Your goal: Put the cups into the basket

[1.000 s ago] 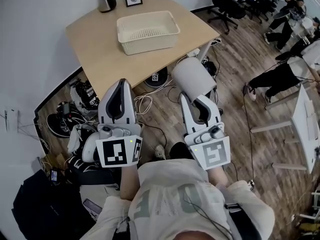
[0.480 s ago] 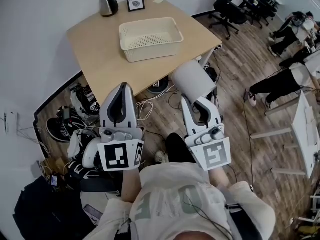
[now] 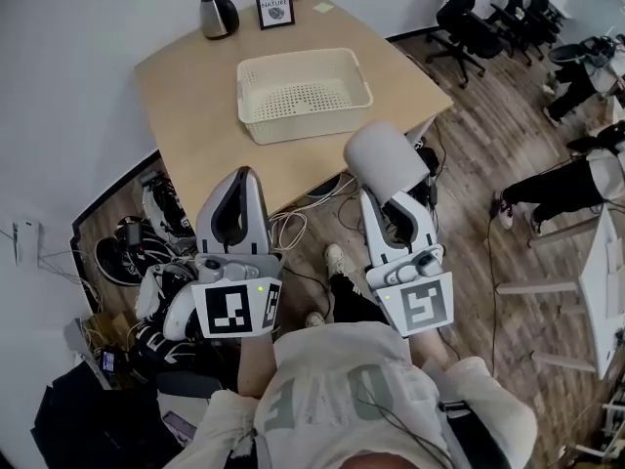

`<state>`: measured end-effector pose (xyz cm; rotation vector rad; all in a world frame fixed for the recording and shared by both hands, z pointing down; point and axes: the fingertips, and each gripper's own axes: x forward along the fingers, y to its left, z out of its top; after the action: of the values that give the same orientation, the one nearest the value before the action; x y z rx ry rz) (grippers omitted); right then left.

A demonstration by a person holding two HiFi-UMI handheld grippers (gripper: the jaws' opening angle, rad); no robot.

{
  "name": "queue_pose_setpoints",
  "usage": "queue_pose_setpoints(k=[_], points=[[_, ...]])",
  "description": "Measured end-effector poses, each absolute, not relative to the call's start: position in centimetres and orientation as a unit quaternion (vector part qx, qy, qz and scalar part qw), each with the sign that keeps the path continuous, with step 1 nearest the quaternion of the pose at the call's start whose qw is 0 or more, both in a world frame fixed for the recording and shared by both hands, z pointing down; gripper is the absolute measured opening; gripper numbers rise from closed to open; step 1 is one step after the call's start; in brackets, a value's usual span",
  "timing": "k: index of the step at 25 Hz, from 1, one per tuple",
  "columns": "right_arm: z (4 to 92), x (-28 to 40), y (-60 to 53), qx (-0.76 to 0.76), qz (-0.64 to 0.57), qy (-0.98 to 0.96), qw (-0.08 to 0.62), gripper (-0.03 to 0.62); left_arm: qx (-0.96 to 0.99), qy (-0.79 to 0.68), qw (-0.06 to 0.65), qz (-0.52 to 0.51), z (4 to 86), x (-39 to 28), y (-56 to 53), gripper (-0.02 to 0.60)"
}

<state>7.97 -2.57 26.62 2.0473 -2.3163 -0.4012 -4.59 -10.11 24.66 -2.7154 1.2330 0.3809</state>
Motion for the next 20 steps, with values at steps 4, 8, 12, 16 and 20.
queue_pose_setpoints(k=[4, 8, 12, 16, 20], points=[[26.4, 11.1, -7.5, 0.652, -0.127, -0.747, 0.008, 0.02, -0.896, 0.421, 0.071, 0.124, 24.2, -2.0, -15.1, 0.008], [26.3, 14.2, -11.8, 0.645, -0.125, -0.754, 0.006, 0.02, -0.891, 0.431, 0.075, 0.124, 23.7, 0.8, -19.0, 0.008], [26.1, 17.1, -16.2, 0.636, -0.125, -0.761, 0.009, 0.02, -0.887, 0.44, 0.074, 0.12, 23.4, 3.6, -23.4, 0.008], [26.2, 20.0, -20.2, 0.628, -0.119, -0.769, 0.011, 0.02, -0.881, 0.451, 0.08, 0.119, 22.8, 6.2, -27.2, 0.007], [26.5, 22.3, -23.3, 0.62, -0.113, -0.777, 0.014, 0.02, -0.879, 0.459, 0.077, 0.104, 23.3, 8.2, -29.7, 0.007]])
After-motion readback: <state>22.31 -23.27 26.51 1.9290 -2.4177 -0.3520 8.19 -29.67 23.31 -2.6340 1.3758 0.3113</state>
